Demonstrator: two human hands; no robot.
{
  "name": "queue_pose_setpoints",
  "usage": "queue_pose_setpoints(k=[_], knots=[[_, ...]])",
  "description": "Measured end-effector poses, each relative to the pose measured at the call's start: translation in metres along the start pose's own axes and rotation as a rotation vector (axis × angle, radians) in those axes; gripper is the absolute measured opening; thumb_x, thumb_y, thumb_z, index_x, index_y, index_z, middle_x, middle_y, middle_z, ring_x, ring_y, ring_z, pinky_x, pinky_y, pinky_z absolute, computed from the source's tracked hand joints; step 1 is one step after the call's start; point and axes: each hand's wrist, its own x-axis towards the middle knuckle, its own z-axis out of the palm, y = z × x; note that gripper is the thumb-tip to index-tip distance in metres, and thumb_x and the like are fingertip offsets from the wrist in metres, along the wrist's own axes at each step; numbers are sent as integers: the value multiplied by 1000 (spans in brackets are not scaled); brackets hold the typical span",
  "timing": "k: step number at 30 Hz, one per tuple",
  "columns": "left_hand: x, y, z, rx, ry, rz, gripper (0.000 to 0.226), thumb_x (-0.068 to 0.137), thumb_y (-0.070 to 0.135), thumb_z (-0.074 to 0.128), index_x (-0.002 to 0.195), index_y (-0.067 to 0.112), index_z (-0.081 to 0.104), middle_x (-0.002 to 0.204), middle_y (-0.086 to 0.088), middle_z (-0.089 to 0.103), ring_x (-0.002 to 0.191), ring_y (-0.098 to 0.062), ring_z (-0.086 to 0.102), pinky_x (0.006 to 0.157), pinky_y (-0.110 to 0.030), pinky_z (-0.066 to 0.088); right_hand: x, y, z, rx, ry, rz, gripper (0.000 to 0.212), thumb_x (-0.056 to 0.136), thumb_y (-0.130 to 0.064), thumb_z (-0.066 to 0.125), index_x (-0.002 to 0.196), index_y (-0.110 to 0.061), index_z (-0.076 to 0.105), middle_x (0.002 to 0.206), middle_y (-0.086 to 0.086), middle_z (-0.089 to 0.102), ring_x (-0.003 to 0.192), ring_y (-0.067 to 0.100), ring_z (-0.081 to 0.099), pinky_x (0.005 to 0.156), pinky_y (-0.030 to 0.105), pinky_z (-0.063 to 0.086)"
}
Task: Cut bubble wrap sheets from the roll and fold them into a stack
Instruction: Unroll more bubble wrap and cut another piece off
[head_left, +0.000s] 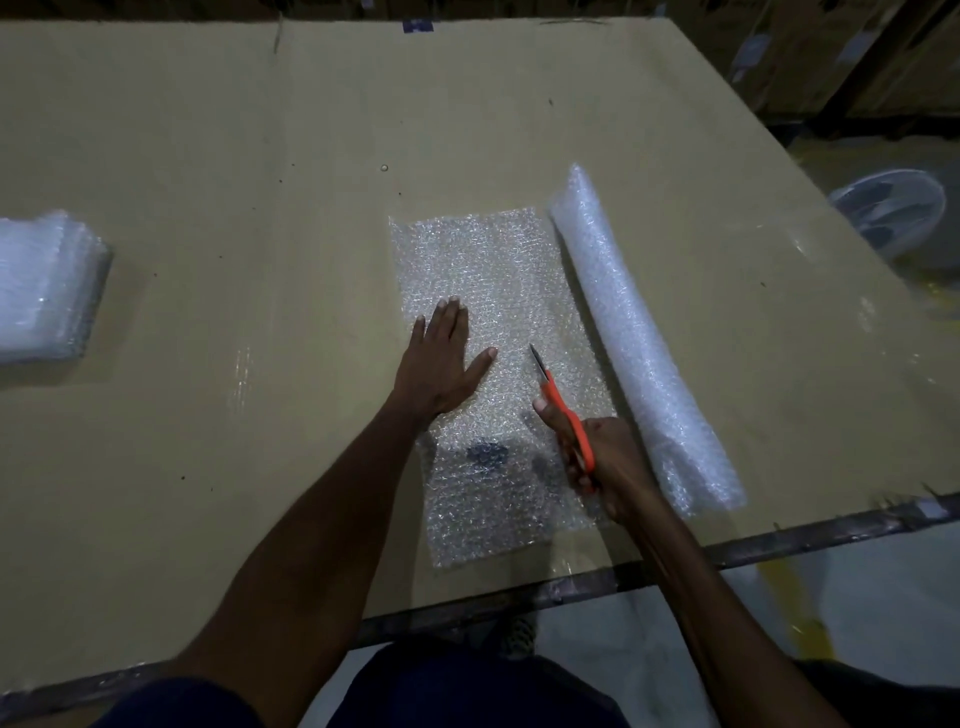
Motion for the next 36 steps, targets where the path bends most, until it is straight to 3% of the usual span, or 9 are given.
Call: queue_pose_setpoints(k=[27,36], knots=[[-2,2,-3,23,-12,-8,83,101,62,21,159,3,10,167,-14,4,155,-25,0,124,-46,1,21,-20,13,-17,3,1,59,73,-52,87,39,-18,53,43,7,48,32,16,37,39,19,27],[-3,2,-3,22,-15,-5,84,100,63,20,158,3,12,167,-14,5,155,-25,1,124,-46,1,30,-22,10,-59,0,4,58,65,-61,88,51,-14,59,47,9,50,35,17,39,40,20,29]])
